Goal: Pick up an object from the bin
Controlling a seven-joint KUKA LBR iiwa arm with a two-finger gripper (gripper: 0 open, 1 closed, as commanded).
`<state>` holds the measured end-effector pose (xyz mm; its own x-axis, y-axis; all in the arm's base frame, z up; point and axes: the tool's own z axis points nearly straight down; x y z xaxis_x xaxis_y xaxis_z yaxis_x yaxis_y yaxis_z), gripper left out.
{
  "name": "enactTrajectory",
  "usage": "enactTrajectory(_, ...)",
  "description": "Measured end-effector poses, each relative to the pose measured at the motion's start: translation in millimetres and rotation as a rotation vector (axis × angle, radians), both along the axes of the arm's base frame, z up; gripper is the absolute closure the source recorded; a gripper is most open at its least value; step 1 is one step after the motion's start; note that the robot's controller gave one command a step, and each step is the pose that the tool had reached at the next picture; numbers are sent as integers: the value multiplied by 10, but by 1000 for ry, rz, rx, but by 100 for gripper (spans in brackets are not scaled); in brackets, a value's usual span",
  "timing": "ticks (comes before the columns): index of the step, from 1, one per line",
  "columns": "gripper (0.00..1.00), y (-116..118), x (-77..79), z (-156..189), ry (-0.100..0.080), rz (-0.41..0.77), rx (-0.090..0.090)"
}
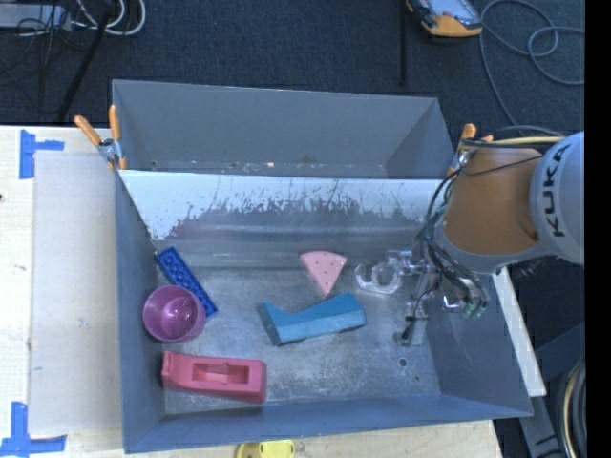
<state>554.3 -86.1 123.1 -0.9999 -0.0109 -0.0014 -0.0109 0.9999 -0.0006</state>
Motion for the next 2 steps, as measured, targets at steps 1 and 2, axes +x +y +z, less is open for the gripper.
enactTrajectory(1, 100, -135, 322, -154, 0, 90, 0)
enactTrajectory(2, 0, -120, 319, -156, 1, 94, 1)
